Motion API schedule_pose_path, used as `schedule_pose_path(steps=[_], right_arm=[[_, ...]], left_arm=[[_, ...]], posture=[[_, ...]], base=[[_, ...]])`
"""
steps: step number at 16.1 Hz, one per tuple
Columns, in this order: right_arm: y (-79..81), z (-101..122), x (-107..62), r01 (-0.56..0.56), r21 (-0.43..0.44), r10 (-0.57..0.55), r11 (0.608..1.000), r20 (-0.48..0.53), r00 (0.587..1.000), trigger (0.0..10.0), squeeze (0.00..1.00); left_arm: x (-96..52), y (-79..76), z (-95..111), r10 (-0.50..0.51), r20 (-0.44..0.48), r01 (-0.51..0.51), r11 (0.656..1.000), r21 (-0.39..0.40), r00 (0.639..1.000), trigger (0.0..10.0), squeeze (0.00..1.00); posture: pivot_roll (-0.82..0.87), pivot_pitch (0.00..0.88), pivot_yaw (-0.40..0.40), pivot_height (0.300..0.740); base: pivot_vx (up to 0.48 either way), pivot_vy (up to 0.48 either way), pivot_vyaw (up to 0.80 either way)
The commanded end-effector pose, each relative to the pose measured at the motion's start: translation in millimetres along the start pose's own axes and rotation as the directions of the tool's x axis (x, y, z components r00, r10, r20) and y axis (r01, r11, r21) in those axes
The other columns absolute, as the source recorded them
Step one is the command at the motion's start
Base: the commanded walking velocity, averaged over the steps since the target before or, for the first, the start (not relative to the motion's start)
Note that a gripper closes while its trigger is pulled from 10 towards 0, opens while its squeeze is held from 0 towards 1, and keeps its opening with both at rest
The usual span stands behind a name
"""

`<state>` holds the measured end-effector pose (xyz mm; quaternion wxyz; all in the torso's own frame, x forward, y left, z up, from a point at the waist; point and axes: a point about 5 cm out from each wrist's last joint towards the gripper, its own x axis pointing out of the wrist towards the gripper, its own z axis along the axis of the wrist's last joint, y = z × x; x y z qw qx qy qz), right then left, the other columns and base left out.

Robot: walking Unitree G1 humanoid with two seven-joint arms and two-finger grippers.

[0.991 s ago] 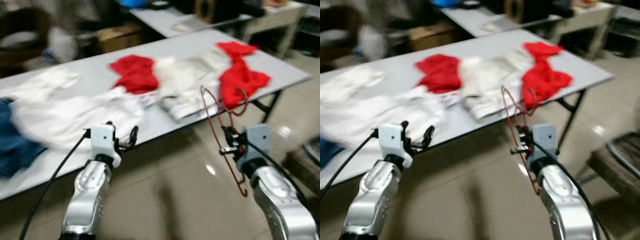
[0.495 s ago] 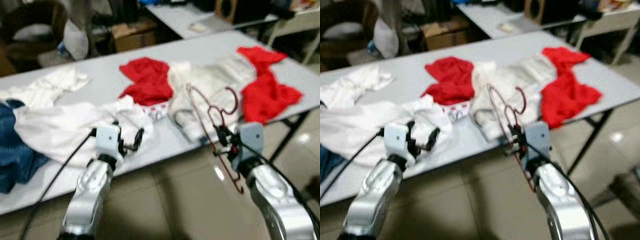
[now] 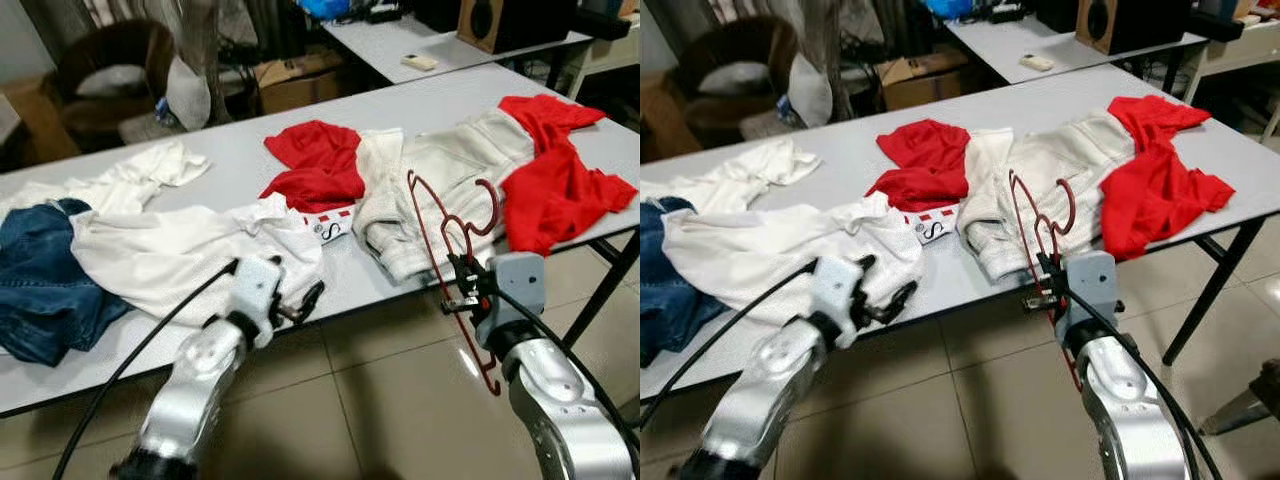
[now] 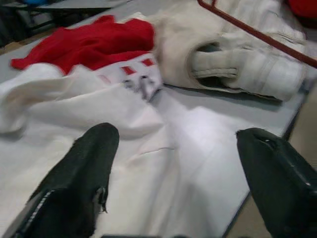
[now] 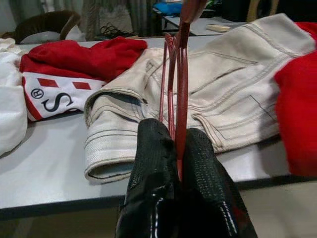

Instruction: Hang hanger

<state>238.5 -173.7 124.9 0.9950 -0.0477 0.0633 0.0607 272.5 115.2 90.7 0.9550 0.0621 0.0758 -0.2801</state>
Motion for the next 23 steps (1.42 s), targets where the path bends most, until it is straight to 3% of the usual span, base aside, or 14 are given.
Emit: schedule_pose_path(steps=[1, 4, 6, 10, 23], right_arm=[[1.8, 4, 2.0, 0.006, 0.0, -0.006, 1.0, 0.022, 1.0, 10.0, 0.0], [4.5, 5, 5.0, 0.005, 0.002, -0.005, 1.0, 0.028, 1.0, 10.0, 0.0], [6.9, 6, 6.6, 0.003, 0.0, -0.003, 1.0, 0.037, 0.999, 10.0, 0.0], [7.8, 6, 5.3, 0.003, 0.002, -0.003, 1.0, 0.042, 0.999, 10.0, 0.0], [11.7, 2, 7.0, 0.006, -0.002, -0.006, 1.0, 0.043, 0.999, 10.0, 0.0]], left_arm=[[4.6, 0.9, -3, -0.025, -0.025, 0.025, 1.0, 0.01, 0.999, 0.0, 0.0], [16.7, 0.7, -13, -0.016, -0.086, 0.02, 0.999, 0.044, 0.996, 0.0, 0.0], [19.0, 8.3, -22, 0.052, -0.154, -0.034, 0.992, 0.118, 0.987, 0.0, 0.0], [17.0, 15.7, -27, 0.088, -0.174, -0.055, 0.982, 0.182, 0.981, 0.0, 0.0], [10.6, 3.3, -33, -0.045, -0.171, 0.062, 0.994, 0.093, 0.984, 0.0, 0.0]], posture=[[-0.14, 0.0, 0.161, 0.74], [-0.14, 0.0, 0.165, 0.74], [-0.15, 0.0, 0.179, 0.74], [-0.15, 0.0, 0.174, 0.74], [-0.13, 0.0, 0.185, 0.74]], base=[[0.0, 0.0, 0.0], [0.0, 0.0, 0.0], [0.0, 0.0, 0.0], [0.0, 0.0, 0.0], [0.0, 0.0, 0.0]])
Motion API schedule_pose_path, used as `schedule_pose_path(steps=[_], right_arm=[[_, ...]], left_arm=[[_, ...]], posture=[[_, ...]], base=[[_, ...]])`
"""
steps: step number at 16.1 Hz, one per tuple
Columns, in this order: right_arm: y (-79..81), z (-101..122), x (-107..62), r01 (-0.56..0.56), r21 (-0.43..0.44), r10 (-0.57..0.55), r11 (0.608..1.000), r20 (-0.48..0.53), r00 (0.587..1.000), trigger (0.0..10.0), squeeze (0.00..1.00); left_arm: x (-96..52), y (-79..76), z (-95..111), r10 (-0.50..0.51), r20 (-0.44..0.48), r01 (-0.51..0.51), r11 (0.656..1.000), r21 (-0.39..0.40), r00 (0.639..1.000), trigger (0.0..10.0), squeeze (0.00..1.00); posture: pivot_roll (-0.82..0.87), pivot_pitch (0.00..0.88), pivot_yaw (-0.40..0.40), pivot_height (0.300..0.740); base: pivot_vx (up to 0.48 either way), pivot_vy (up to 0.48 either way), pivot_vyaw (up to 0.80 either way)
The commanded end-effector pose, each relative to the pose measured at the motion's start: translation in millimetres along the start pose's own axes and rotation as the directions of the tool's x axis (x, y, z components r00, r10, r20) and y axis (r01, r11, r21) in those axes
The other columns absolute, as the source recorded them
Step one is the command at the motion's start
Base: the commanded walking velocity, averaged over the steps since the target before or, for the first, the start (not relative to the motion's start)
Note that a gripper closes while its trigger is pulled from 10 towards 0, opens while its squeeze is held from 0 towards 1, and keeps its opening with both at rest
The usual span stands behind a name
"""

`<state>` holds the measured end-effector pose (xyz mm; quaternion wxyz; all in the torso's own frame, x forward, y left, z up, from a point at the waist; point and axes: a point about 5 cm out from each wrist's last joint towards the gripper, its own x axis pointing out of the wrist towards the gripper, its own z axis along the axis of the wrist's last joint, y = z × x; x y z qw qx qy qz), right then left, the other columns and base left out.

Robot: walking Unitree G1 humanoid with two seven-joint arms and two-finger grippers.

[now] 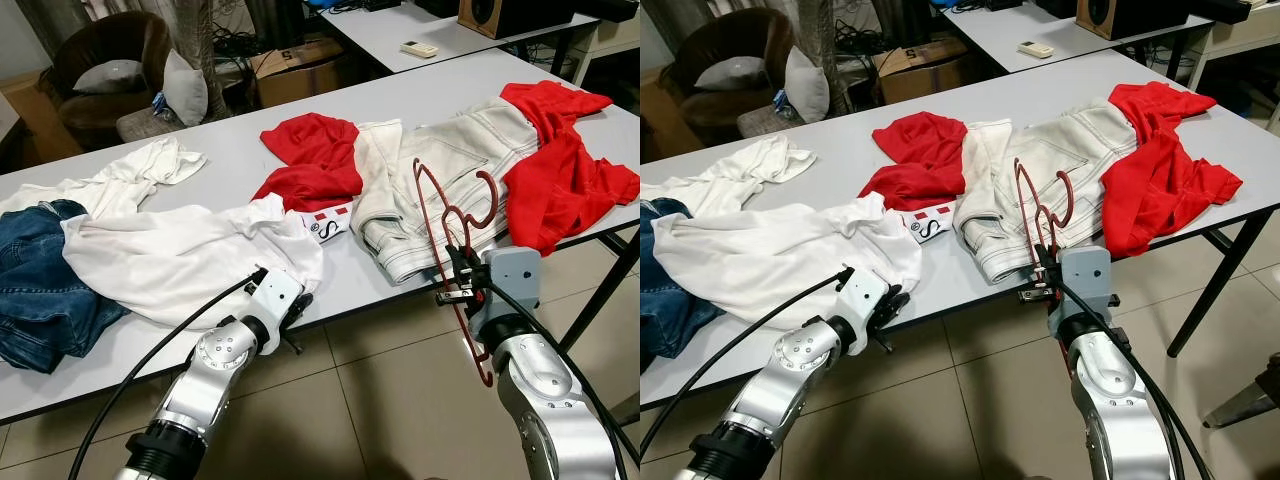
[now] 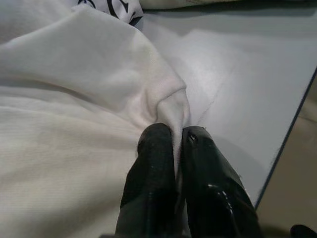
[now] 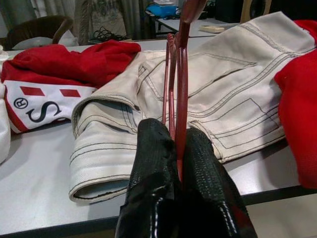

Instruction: Hang hanger

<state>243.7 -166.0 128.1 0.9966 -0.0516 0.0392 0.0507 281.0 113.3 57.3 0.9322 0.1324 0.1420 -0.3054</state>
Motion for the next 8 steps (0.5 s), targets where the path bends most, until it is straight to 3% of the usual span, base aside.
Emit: schedule_pose_path(steps=[1, 6, 7, 8], right_arm=[[5.1, -3, 1.2, -0.015, 0.008, 0.015, 1.0, -0.003, 1.0, 10.0, 0.0], [6.3, -4, 4.8, -0.012, 0.005, 0.012, 1.0, 0.001, 1.0, 10.0, 0.0], [6.4, -4, 5.1, -0.012, 0.004, 0.012, 1.0, 0.001, 1.0, 10.0, 0.0], [6.3, -4, 5.1, -0.012, 0.005, 0.012, 1.0, 0.004, 1.0, 10.0, 0.0]], left_arm=[[-3.8, 3.7, -2, 0.009, 0.003, -0.009, 1.0, -0.02, 1.0, 0.0, 0.0], [-10.6, 20.3, 3, 0.017, 0.044, -0.013, 0.995, -0.098, 0.999, 0.0, 0.0], [-11.1, 21.5, 7, 0.004, 0.068, 0.005, 0.991, -0.132, 0.998, 0.0, 0.0], [-13.0, 26.8, 27, -0.036, 0.197, 0.086, 0.963, -0.254, 0.98, 0.0, 0.0]], posture=[[-0.13, 0.0, 0.185, 0.74], [-0.12, 0.0, 0.189, 0.74], [-0.12, 0.0, 0.189, 0.74], [-0.12, 0.0, 0.182, 0.74]], base=[[0.0, 0.0, 0.0], [0.0, 0.0, 0.0], [0.0, 0.0, 0.0], [0.0, 0.0, 0.0]])
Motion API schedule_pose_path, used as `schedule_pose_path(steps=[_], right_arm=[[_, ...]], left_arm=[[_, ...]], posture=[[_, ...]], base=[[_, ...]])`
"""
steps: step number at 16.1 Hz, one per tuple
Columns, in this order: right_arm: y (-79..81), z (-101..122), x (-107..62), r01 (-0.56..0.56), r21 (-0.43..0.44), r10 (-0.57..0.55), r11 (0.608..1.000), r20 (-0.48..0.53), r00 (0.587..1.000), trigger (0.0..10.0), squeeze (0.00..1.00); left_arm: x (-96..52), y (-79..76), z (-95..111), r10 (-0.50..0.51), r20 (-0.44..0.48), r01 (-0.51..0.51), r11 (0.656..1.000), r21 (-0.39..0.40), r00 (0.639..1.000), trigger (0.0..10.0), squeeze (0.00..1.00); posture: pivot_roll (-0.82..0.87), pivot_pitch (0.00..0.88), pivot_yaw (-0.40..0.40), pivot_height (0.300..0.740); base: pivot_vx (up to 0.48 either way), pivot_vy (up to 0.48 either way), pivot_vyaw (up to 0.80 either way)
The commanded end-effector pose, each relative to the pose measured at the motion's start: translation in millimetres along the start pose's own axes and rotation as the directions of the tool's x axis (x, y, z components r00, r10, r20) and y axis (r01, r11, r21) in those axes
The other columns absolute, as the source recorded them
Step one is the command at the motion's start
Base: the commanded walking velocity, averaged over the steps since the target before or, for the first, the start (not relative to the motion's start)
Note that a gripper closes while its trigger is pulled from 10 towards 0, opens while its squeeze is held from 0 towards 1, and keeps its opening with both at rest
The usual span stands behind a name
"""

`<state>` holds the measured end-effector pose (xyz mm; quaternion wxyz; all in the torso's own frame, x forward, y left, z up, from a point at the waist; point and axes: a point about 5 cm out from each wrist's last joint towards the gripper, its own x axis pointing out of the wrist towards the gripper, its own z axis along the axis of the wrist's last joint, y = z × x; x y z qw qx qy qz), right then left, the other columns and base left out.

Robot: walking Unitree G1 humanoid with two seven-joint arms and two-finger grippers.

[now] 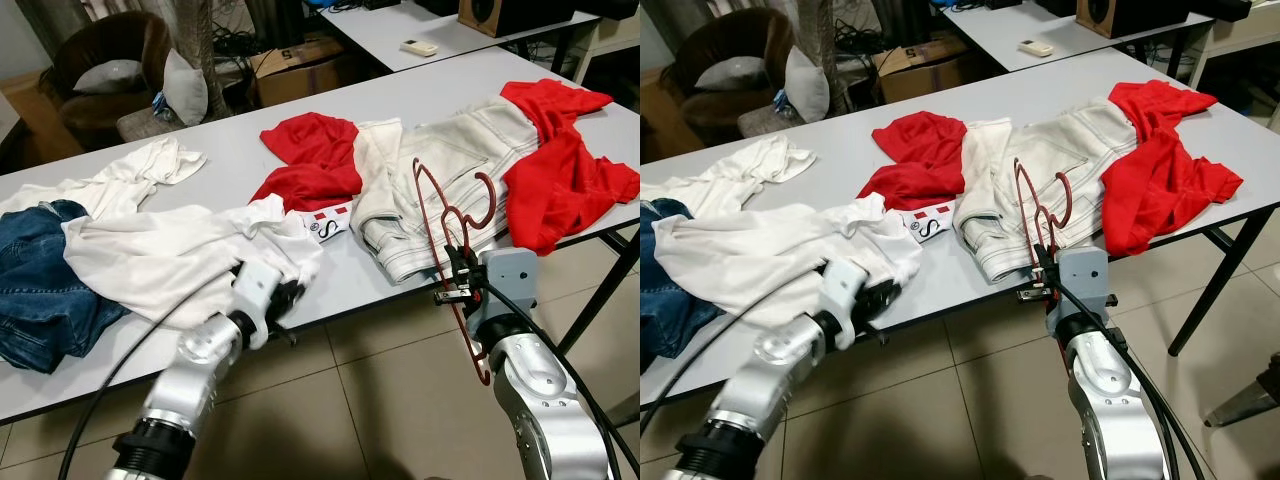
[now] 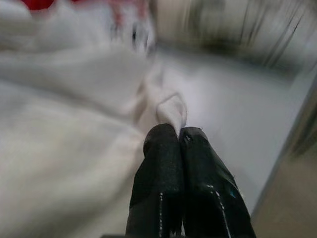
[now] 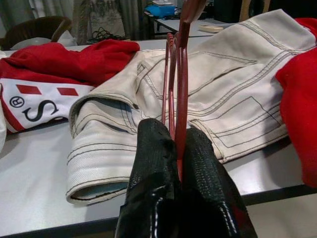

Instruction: Hang hanger

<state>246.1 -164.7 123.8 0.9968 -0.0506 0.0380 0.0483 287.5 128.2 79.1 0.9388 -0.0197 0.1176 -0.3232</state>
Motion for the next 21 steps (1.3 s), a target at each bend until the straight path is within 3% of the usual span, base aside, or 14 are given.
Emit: schedule_pose_path(steps=[1, 2, 4, 5, 6, 7, 8, 10, 12, 13, 14, 16, 18, 21], right_arm=[[5.3, 0, 2.4, -0.018, 0.004, 0.018, 1.0, 0.003, 1.0, 10.0, 0.0], [6.3, -1, 3.1, -0.022, 0.003, 0.022, 1.0, 0.004, 1.0, 10.0, 0.0], [8.4, -1, 4.8, -0.03, 0.004, 0.03, 1.0, 0.007, 1.0, 10.0, 0.0], [8.7, -1, 5.2, -0.032, 0.004, 0.032, 0.999, 0.008, 0.999, 10.0, 0.0], [9.8, -1, 6.1, -0.033, 0.005, 0.033, 0.999, 0.009, 0.999, 10.0, 0.0], [10.2, -1, 6.4, -0.033, 0.005, 0.033, 0.999, 0.009, 0.999, 10.0, 0.0], [11.5, -1, 6.9, -0.033, 0.008, 0.033, 0.999, 0.01, 0.999, 10.0, 0.0], [12.7, -2, 6.9, -0.028, 0.016, 0.027, 0.999, 0.014, 1.0, 10.0, 0.0], [12.5, -1, 7.4, -0.021, 0.019, 0.02, 1.0, 0.021, 1.0, 10.0, 0.0], [19.3, 7, 5.8, -0.102, 0.052, 0.098, 0.993, 0.072, 0.993, 10.0, 0.0], [34.4, 21, -1.3, -0.276, 0.098, 0.26, 0.956, 0.15, 0.954, 10.0, 0.0], [45.7, 23, -13.5, -0.424, 0.069, 0.41, 0.903, 0.16, 0.898, 10.0, 0.0], [44.4, 22, -22.2, -0.47, 0.08, 0.454, 0.879, 0.16, 0.876, 10.0, 0.0], [32.1, 26, -46.4, -0.593, 0.084, 0.574, 0.801, 0.173, 0.8, 10.0, 0.0]], left_arm=[[-2.4, 6.6, 39, -0.073, 0.161, 0.088, 0.993, -0.084, 0.984, 0.0, 0.0], [-6.0, 14.0, 75, -0.126, 0.297, 0.169, 0.978, -0.124, 0.947, 0.0, 0.0], [-16.6, 34.0, 138, -0.183, 0.46, 0.264, 0.957, -0.118, 0.869, 0.0, 0.0], [-19.8, 38.4, 152, -0.193, 0.486, 0.277, 0.955, -0.107, 0.852, 0.0, 0.0], [-26.2, 49.9, 178, -0.201, 0.518, 0.275, 0.959, -0.07, 0.831, 0.0, 0.0], [-28.5, 54.1, 187, -0.201, 0.525, 0.27, 0.961, -0.057, 0.827, 0.0, 0.0], [-34.6, 63.0, 201, -0.231, 0.491, 0.262, 0.965, 0.006, 0.84, 0.0, 0.0], [-36.4, 71.7, 210, -0.244, 0.429, 0.25, 0.967, 0.042, 0.87, 0.0, 0.0], [-30.8, 75.8, 219, -0.201, 0.422, 0.199, 0.979, 0.051, 0.884, 0.0, 0.0], [-24.7, 77.3, 226, -0.148, 0.43, 0.142, 0.989, 0.045, 0.891, 0.0, 0.0], [-18.0, 78.6, 231, -0.093, 0.426, 0.073, 0.995, 0.063, 0.9, 0.0, 0.0], [-13.2, 80.3, 235, -0.03, 0.431, -0.003, 0.997, 0.074, 0.902, 0.0, 0.0], [-11.3, 82.9, 239, 0.037, 0.443, -0.074, 0.995, 0.067, 0.896, 0.0, 0.0], [-14.5, 86.4, 247, 0.124, 0.48, -0.162, 0.986, 0.039, 0.869, 0.0, 0.0]], posture=[[-0.11, 0.0, 0.18, 0.74], [-0.11, 0.0, 0.178, 0.74], [-0.11, 0.0, 0.176, 0.74], [-0.11, 0.0, 0.176, 0.74], [-0.09, 0.0, 0.178, 0.74], [-0.09, 0.0, 0.178, 0.74], [-0.09, 0.0, 0.186, 0.74], [-0.09, 0.0, 0.19, 0.74], [-0.09, 0.0, 0.194, 0.74], [-0.09, 0.0, 0.204, 0.74], [-0.09, 0.0, 0.219, 0.74], [-0.09, 0.0, 0.235, 0.74], [-0.09, 0.0, 0.235, 0.74], [-0.08, 0.0, 0.219, 0.74]], base=[[0.0, 0.0, 0.0], [0.0, 0.0, 0.0], [0.0, 0.0, 0.0], [0.0, 0.0, 0.0], [0.0, 0.0, 0.0], [0.0, 0.0, 0.0], [0.0, 0.0, 0.0], [0.0, 0.0, 0.0], [0.0, 0.0, 0.0], [0.0, 0.0, 0.0], [0.0, 0.0, 0.0], [0.0, 0.0, 0.0], [0.0, 0.0, 0.0], [0.0, 0.0, 0.0]])
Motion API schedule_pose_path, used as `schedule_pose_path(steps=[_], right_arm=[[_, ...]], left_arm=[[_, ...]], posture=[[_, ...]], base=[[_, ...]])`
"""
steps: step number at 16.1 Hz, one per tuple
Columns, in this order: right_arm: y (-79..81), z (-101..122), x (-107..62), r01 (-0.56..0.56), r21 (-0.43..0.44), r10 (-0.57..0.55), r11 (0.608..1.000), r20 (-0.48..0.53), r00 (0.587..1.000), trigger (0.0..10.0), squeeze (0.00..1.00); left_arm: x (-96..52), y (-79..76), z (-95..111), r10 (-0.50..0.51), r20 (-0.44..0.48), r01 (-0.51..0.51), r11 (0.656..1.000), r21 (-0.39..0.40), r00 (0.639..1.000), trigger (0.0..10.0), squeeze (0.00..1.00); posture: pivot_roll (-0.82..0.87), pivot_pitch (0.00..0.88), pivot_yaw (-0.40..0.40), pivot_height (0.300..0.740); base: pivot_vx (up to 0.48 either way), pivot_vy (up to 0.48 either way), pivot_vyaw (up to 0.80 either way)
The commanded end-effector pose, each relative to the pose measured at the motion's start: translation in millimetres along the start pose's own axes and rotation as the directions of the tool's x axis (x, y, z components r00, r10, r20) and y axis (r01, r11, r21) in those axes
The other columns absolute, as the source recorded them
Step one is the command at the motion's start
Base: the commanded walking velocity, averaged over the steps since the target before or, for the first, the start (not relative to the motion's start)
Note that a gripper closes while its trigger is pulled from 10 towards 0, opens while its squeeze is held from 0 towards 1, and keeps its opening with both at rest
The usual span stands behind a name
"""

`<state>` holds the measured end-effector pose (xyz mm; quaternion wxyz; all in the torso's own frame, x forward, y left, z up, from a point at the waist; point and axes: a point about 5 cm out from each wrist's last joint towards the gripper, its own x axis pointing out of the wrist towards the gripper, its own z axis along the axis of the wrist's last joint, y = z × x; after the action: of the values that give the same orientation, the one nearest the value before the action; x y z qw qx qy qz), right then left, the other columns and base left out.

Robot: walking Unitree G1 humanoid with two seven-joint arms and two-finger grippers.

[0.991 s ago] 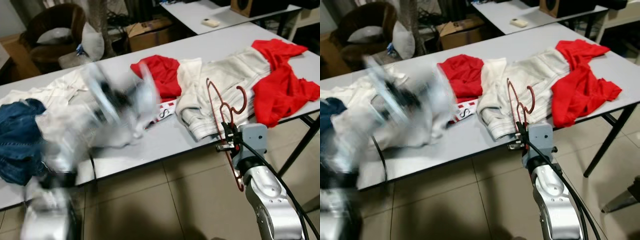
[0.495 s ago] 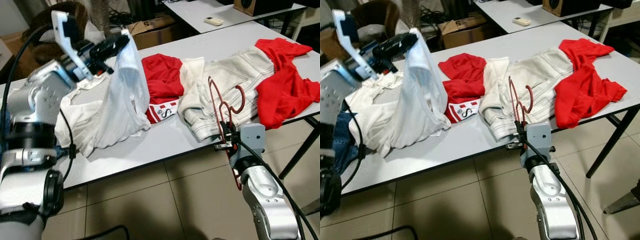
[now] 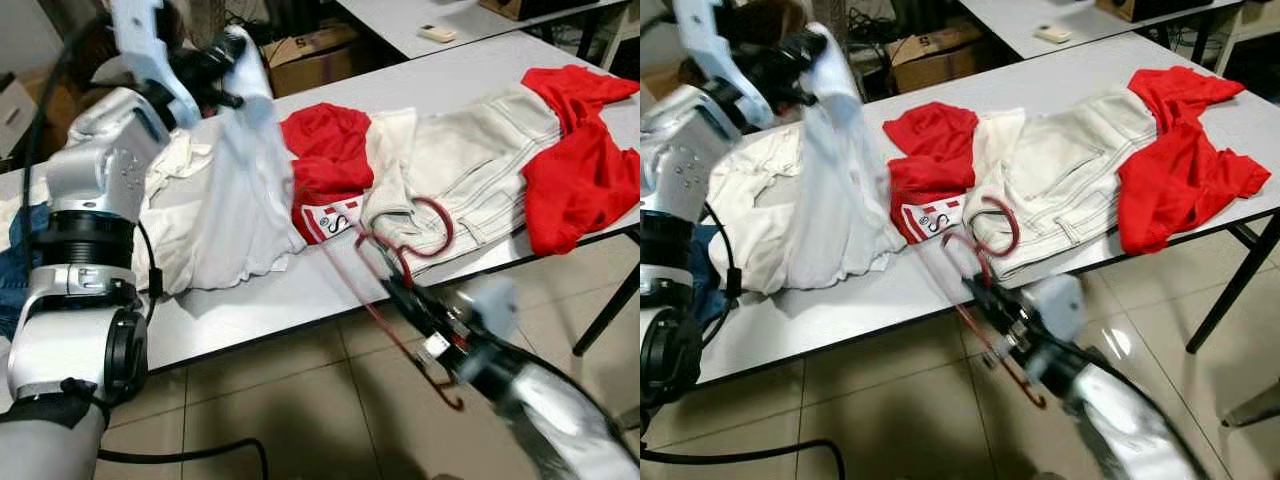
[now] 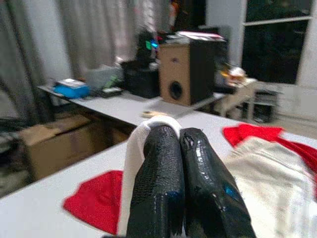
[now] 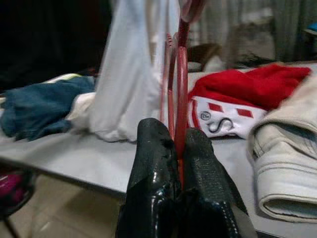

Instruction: Hang hanger

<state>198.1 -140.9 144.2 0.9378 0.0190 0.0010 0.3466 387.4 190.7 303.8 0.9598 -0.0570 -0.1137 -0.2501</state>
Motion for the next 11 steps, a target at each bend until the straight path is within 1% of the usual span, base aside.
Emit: schedule_pose_path(steps=[1, 3, 4, 6, 8, 10, 11], right_arm=[[2.9, 8, -4.2, -0.058, 0.008, 0.058, 0.998, 0.025, 0.998, 10.0, 0.0], [-1.3, 12, -10.5, -0.111, -0.008, 0.111, 0.994, 0.009, 0.994, 10.0, 0.0], [-4.4, 16, -9.3, -0.112, -0.02, 0.113, 0.993, 0.013, 0.994, 10.0, 0.0], [-7.8, 22, -6.8, -0.125, -0.015, 0.126, 0.992, 0.021, 0.992, 10.0, 0.0], [-11.8, 23, -2.6, -0.124, -0.019, 0.124, 0.992, 0.018, 0.992, 10.0, 0.0], [-13.0, 25, 0.7, -0.151, -0.011, 0.151, 0.988, 0.016, 0.988, 10.0, 0.0], [-13.3, 26, 4.5, -0.175, -0.005, 0.175, 0.985, 0.007, 0.985, 10.0, 0.0]], left_arm=[[-4.5, 7.3, 9, 0.058, 0.017, -0.058, 0.997, 0.043, 0.998, 0.0, 0.0], [-10.0, 8.0, 5, 0.076, 0.004, -0.076, 0.994, 0.074, 0.997, 0.0, 0.0], [-12.2, 5.4, 2, 0.07, 0.001, -0.07, 0.995, 0.066, 0.998, 0.0, 0.0], [-16.5, 0.9, -1, 0.066, -0.006, -0.065, 0.995, 0.071, 0.998, 0.0, 0.0], [-21.8, -3.4, -4, 0.053, -0.016, -0.052, 0.996, 0.073, 0.998, 0.0, 0.0], [-26.0, -8.9, -6, 0.042, -0.025, -0.04, 0.996, 0.075, 0.999, 0.0, 0.0], [-28.3, -14.0, -8, 0.033, -0.027, -0.031, 0.997, 0.067, 0.999, 0.0, 0.0]], posture=[[-0.08, 0.0, 0.211, 0.74], [-0.09, 0.0, 0.191, 0.74], [-0.09, 0.0, 0.179, 0.74], [-0.08, 0.0, 0.155, 0.74], [-0.08, 0.0, 0.139, 0.74], [-0.07, 0.0, 0.121, 0.74], [-0.07, 0.0, 0.111, 0.74]], base=[[0.0, 0.0, 0.0], [0.0, 0.0, 0.0], [0.0, 0.0, 0.0], [0.0, 0.0, 0.0], [0.0, 0.0, 0.0], [0.0, 0.0, 0.0], [0.0, 0.0, 0.0]])
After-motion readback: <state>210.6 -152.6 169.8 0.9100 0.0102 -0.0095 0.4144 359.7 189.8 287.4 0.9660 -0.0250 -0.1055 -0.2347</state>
